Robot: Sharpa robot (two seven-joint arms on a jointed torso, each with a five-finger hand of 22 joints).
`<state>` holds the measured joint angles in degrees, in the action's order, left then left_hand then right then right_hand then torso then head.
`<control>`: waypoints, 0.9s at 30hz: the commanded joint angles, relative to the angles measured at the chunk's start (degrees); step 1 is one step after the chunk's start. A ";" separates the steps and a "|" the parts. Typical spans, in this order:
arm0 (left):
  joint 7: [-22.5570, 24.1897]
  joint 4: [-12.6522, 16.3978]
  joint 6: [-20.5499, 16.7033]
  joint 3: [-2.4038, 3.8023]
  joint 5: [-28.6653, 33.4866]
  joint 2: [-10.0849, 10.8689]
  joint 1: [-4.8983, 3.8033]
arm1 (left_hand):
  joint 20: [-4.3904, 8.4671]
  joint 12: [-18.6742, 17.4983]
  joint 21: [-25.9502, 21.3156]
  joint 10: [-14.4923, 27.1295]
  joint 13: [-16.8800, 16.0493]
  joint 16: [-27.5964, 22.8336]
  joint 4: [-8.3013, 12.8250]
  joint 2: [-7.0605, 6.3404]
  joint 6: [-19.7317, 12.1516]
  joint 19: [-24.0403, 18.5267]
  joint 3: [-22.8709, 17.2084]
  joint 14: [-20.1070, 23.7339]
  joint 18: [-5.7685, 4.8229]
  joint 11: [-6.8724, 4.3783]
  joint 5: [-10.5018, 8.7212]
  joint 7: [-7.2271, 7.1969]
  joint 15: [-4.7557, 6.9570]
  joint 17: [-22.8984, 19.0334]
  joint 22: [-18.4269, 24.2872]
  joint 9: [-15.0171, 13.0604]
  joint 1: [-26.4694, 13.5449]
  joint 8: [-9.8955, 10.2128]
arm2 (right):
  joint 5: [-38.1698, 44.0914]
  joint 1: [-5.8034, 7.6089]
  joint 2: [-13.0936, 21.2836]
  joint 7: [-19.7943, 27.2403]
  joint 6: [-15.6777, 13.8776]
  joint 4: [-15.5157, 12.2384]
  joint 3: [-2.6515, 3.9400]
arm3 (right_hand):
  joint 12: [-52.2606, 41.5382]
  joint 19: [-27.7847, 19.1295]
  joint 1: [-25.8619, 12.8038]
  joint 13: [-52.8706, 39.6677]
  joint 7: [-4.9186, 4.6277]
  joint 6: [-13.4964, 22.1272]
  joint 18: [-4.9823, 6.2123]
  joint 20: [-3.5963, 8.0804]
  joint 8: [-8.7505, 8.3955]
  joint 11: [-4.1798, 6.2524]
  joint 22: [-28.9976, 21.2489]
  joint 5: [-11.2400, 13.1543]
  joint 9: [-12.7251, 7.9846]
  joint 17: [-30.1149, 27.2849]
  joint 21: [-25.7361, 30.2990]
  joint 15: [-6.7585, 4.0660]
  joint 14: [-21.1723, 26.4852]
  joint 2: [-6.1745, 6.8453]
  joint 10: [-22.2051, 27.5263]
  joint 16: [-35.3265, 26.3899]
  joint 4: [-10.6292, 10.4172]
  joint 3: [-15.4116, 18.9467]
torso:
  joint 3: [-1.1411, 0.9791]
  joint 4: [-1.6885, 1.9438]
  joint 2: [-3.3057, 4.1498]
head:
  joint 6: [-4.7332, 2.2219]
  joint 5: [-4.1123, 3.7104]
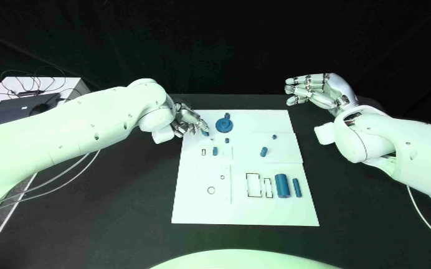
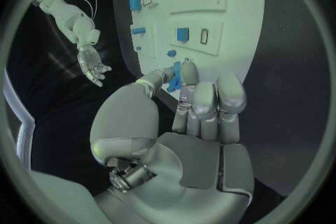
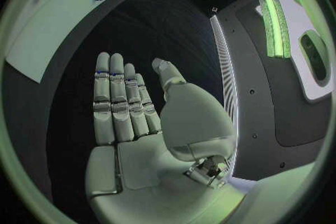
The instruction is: Assemble the parts on the task board
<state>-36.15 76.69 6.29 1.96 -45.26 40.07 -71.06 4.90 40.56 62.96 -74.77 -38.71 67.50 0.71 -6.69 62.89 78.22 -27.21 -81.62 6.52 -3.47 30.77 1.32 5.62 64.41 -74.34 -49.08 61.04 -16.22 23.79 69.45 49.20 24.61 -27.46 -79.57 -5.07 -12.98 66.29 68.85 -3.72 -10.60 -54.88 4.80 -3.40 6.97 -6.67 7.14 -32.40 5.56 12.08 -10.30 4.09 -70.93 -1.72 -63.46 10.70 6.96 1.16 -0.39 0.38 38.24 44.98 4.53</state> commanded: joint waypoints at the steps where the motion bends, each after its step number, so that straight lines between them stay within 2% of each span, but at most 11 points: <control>1: -0.27 3.04 -3.28 -0.08 -3.71 1.39 0.80 | 0.05 -0.82 0.48 -0.87 0.06 0.36 8.17 -0.29 0.84 0.29 -8.74 -0.48 -0.97 -0.18 0.48 -0.06 0.10 -0.33 -0.15 -0.47 0.64 0.84 | 0.04 -0.06 0.01 0.45 0.40 0.12 0.01 | 0.24 -0.49 -0.13 0.09 -0.14 0.44 -0.83 -0.04 0.08 -0.06 -0.05 -0.18 -0.04 -0.09 -0.28 0.05 0.41 0.24 0.08 0.38 -0.08 -0.33 | -0.02 0.12 -0.12 | 0.04 -0.14; 7: -0.52 7.09 -5.62 -0.17 -7.75 3.18 2.38 | -0.01 -0.72 0.58 -0.93 -0.09 0.41 8.24 -0.32 1.00 0.35 -8.80 -0.47 -1.02 -0.19 0.59 -0.08 0.06 -0.38 -0.20 -0.57 0.70 0.94 | 0.06 -0.13 -0.04 0.53 0.39 0.29 -0.01 | 0.24 -0.49 -0.13 0.09 -0.14 0.44 -0.83 -0.04 0.08 -0.06 -0.05 -0.18 -0.04 -0.09 -0.28 0.05 0.41 0.24 0.08 0.38 -0.08 -0.33 | -0.01 0.28 -0.30 | 0.32 -0.18; 16: -0.98 9.03 -7.81 -0.86 -10.89 3.69 4.24 | -0.02 -0.78 0.84 -1.08 -0.17 0.57 8.22 -0.46 1.20 0.53 -9.11 -0.50 -1.01 -0.24 0.67 -0.12 0.10 -0.47 -0.32 -0.75 0.60 1.12 | 0.17 -0.22 0.05 0.61 0.31 0.48 -0.02 | 0.24 -0.49 -0.13 0.09 -0.14 0.44 -0.83 -0.04 0.08 -0.06 -0.05 -0.18 -0.04 -0.09 -0.28 0.05 0.41 0.24 0.08 0.38 -0.08 -0.33 | -0.02 0.22 -0.21 | 0.52 -0.08; 27: -1.31 9.57 -7.28 -1.08 -10.94 3.54 4.91 | -0.02 -0.80 0.84 -1.14 -0.21 0.63 8.22 -0.49 1.25 0.54 -9.17 -0.50 -1.00 -0.25 0.61 -0.14 0.11 -0.50 -0.31 -0.83 0.60 1.18 | 0.19 -0.24 0.13 0.63 0.37 0.44 -0.03 | 0.24 -0.47 -0.08 0.10 -0.13 0.39 -0.82 -0.01 0.06 -0.04 -0.18 -0.23 -0.06 -0.11 -0.42 0.03 0.38 0.29 0.03 0.42 -0.13 -0.41 | -0.05 0.23 -0.24 | 0.86 0.01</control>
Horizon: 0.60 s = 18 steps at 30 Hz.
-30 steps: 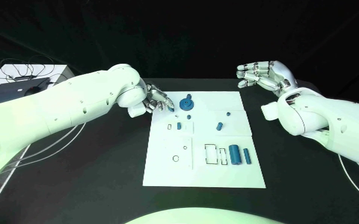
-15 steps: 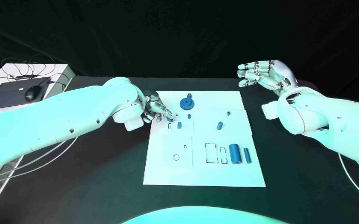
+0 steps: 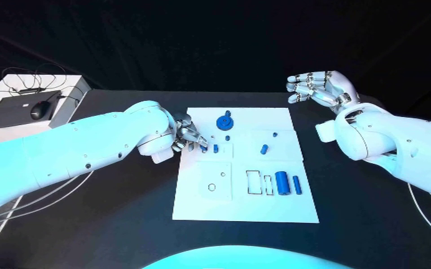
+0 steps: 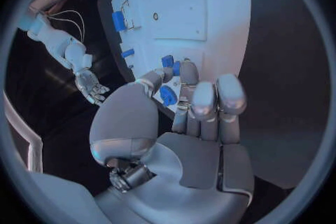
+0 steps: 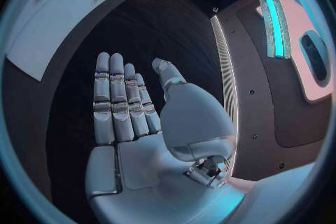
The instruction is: Assemble the parts on the task board
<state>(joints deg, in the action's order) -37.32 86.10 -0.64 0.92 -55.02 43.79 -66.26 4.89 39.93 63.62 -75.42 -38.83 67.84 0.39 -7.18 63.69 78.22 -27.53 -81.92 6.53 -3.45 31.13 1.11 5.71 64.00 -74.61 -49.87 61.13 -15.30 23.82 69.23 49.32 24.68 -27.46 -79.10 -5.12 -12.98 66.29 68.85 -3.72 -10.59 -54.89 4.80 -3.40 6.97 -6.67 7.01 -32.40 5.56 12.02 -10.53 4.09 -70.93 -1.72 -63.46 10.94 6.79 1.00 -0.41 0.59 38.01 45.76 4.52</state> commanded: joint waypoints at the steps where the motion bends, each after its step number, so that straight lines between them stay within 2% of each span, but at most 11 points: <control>1: -0.14 0.15 -0.40 -0.08 -1.51 -0.28 0.18 | -0.02 -0.17 0.18 -0.50 -0.10 0.29 8.54 0.01 0.46 0.55 -8.85 -0.20 -1.01 -0.27 0.25 0.07 0.02 -0.09 -0.05 -0.05 0.51 0.27 | 0.15 -0.03 0.02 0.56 0.39 -0.03 0.02 | 0.24 -0.47 -0.08 0.10 -0.14 0.40 -0.82 -0.01 0.06 -0.04 -0.05 -0.23 -0.06 -0.05 -0.19 0.04 0.38 0.29 0.03 0.18 0.03 -0.25 | -0.03 0.03 -0.01 | 0.09 0.03; 8: 0.06 0.22 -0.74 -0.25 -3.69 -0.65 0.49 | -0.05 -0.23 0.26 -0.54 -0.19 0.40 8.53 -0.07 0.52 0.57 -8.86 -0.17 -1.00 -0.27 0.27 0.08 0.02 -0.17 -0.09 -0.19 0.59 0.42 | 0.15 -0.04 0.10 0.55 0.43 -0.09 0.02 | 0.24 -0.47 -0.08 0.10 -0.14 0.40 -0.82 -0.01 0.06 -0.04 -0.05 -0.23 -0.06 -0.05 -0.19 0.04 0.38 0.29 0.03 0.18 0.03 -0.25 | 0.01 -0.01 0.02 | 0.25 0.08; 18: 0.05 0.15 0.22 -0.30 -6.16 -0.88 0.57 | -0.07 -0.27 0.29 -0.57 -0.21 0.46 8.51 -0.12 0.56 0.57 -8.88 -0.16 -0.99 -0.27 0.27 0.08 0.01 -0.20 -0.10 -0.24 0.68 0.48 | 0.15 -0.05 0.12 0.56 0.48 -0.09 0.02 | 0.25 -0.47 -0.09 0.10 -0.13 0.39 -0.82 -0.01 0.06 -0.04 -0.07 -0.24 -0.06 -0.05 -0.20 0.03 0.38 0.29 0.03 0.18 0.02 -0.26 | -0.05 0.03 -0.02 | 0.36 0.06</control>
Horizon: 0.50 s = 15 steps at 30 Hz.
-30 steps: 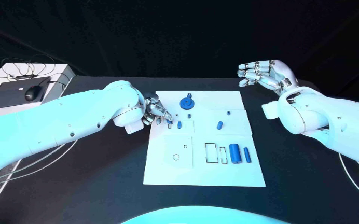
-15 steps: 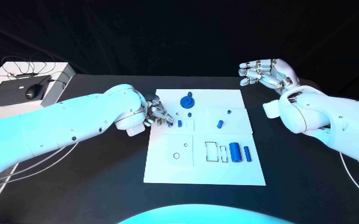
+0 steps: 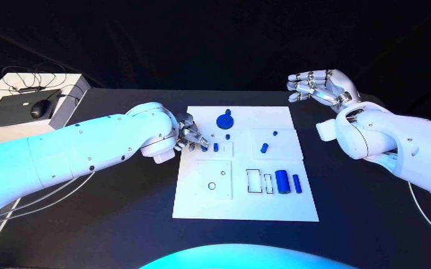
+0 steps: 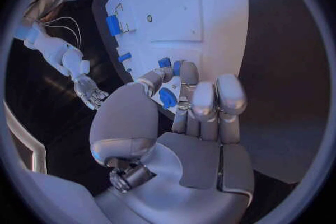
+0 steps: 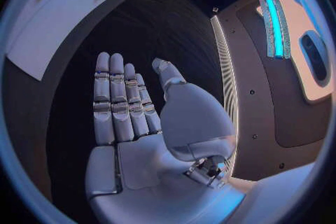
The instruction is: Assemble the parts on the task board
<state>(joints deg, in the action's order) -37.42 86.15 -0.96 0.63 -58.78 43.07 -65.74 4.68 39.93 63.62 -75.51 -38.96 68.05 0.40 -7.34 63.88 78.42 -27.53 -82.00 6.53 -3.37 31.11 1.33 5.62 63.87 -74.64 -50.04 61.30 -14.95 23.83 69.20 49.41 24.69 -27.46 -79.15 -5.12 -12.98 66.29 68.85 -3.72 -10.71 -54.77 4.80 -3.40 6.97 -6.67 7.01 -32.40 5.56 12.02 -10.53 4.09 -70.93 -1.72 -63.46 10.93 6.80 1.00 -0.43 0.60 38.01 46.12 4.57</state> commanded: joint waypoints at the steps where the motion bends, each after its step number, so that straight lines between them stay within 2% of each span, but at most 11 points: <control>1: 0.15 0.05 0.63 -0.02 -2.75 -0.20 0.05 | 0.13 -0.28 0.30 -0.48 -0.11 0.25 8.47 0.03 0.39 0.37 -8.88 -0.07 -0.99 -0.35 0.28 -0.13 0.09 -0.10 -0.07 -0.09 0.57 0.16 | 0.15 -0.02 0.02 0.55 0.47 -0.04 0.02 | 0.26 -0.48 -0.13 0.10 -0.01 0.26 -0.83 -0.02 0.05 -0.04 -0.14 -0.27 -0.06 -0.08 -0.24 0.03 0.36 0.26 0.01 0.16 -0.06 -0.29 | -0.02 0.00 -0.01 | 0.02 -0.01; 15: 0.14 -0.39 2.12 -0.04 -3.80 -0.30 0.06 | 0.08 -0.40 0.30 -0.49 -0.17 0.34 8.21 -0.11 0.46 0.34 -8.81 -0.04 -0.99 -0.33 0.26 -0.10 0.06 -0.20 -0.06 -0.18 0.91 0.34 | 0.15 -0.04 0.14 0.55 0.51 -0.08 0.02 | 0.26 -0.49 -0.15 0.09 0.01 0.20 -0.83 -0.02 0.08 -0.02 -0.19 -0.30 -0.05 -0.09 -0.26 0.03 0.35 0.28 -0.01 0.15 -0.11 -0.30 | -0.01 0.00 0.01 | 0.12 -0.05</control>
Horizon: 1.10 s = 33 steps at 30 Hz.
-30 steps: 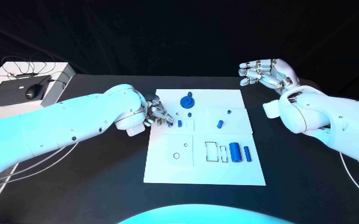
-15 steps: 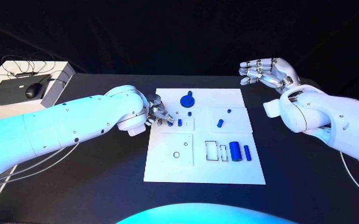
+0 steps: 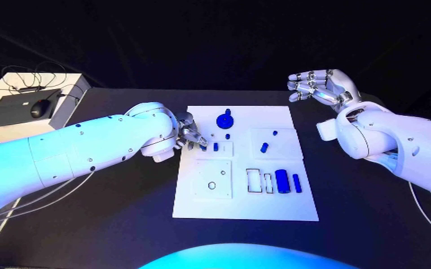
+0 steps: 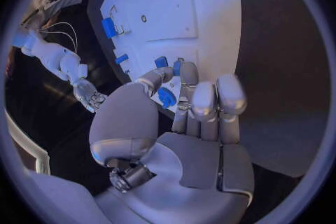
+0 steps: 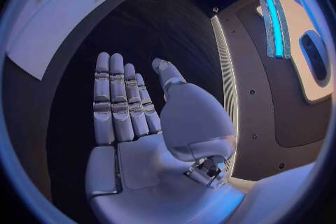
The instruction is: Assemble the parts on the task board
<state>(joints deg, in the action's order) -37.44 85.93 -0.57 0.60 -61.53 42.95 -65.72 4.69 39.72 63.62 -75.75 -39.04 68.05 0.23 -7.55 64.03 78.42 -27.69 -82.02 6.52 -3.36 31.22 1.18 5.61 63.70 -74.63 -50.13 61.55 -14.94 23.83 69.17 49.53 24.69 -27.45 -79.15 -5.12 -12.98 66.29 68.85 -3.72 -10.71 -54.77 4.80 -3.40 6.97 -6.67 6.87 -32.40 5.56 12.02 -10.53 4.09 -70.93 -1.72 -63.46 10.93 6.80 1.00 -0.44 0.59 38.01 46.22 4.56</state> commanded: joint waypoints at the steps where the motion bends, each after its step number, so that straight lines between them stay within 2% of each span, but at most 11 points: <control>1: 0.15 -0.23 1.89 0.00 -1.06 -0.22 0.04 | 0.07 -0.19 0.30 -0.25 -0.09 0.34 8.38 0.11 0.32 0.34 -8.64 -0.02 -0.99 -0.34 0.15 0.05 0.08 -0.03 -0.07 -0.09 0.66 0.33 | 0.15 -0.02 0.02 0.55 0.51 -0.08 0.03 | 0.26 -0.49 -0.15 0.09 0.00 0.20 -0.82 -0.02 0.08 -0.02 -0.05 -0.30 -0.05 -0.09 -0.27 0.03 0.35 0.28 -0.01 0.15 -0.11 -0.30 | 0.00 0.03 0.00 | 0.10 -0.06; 16: 0.07 -0.57 3.62 -0.09 -0.75 -0.58 0.03 | 0.02 -0.24 0.31 -0.24 -0.17 0.42 8.09 -0.03 0.34 0.30 -8.50 0.00 -0.98 -0.32 0.11 0.07 0.05 -0.12 -0.07 -0.15 0.99 0.50 | 0.15 -0.04 0.00 0.60 0.56 -0.09 0.03 | 0.26 -0.49 -0.15 0.09 0.00 0.20 -0.82 -0.02 0.08 -0.02 -0.05 -0.30 -0.05 -0.09 -0.27 0.03 0.35 0.28 -0.01 0.15 -0.11 -0.30 | -0.03 0.01 -0.02 | 0.13 0.04; 24: 0.25 -0.98 3.64 -0.20 -1.49 -0.86 0.03 | 0.02 -0.24 0.31 -0.24 -0.17 0.42 8.09 -0.03 0.34 0.30 -8.50 0.00 -0.98 -0.32 0.11 0.07 0.05 -0.12 -0.07 -0.15 0.99 0.50 | 0.15 -0.04 0.06 0.61 0.56 -0.15 0.03 | 0.26 -0.49 -0.15 0.09 0.00 0.20 -0.82 -0.02 0.08 -0.02 -0.05 -0.30 -0.05 -0.09 -0.27 0.03 0.35 0.28 -0.01 0.15 -0.11 -0.30 | 0.05 -0.01 0.04 | 0.16 -0.07; 33: 0.19 -1.41 3.29 -0.27 -1.78 -1.14 0.03 | 0.00 -0.29 0.25 -0.20 -0.20 0.38 7.94 -0.04 0.33 0.24 -8.46 0.05 -0.95 -0.30 0.08 0.09 0.05 -0.23 -0.04 -0.21 1.14 0.56 | 0.15 -0.04 0.15 0.59 0.56 -0.25 0.03 | 0.26 -0.49 -0.15 0.09 0.00 0.20 -0.82 -0.02 0.08 -0.02 -0.05 -0.30 -0.05 -0.09 -0.27 0.03 0.35 0.28 -0.01 0.15 -0.11 -0.30 | -0.01 0.03 0.00 | 0.25 -0.08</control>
<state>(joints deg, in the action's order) -37.41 84.54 1.63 0.48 -62.80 42.01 -65.82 4.69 39.72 63.62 -76.00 -39.16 68.27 0.07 -7.86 64.08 78.41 -27.85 -82.11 6.52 -3.27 31.02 1.12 5.51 63.52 -74.67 -50.34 61.87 -14.61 23.83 69.14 49.64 24.72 -27.44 -79.29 -5.12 -12.98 66.29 68.85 -3.72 -10.62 -54.86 4.80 -3.40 6.97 -6.67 6.87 -32.40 5.56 12.03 -10.53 4.09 -70.93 -1.72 -63.46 10.93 6.80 1.00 -0.43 0.59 38.02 46.41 4.45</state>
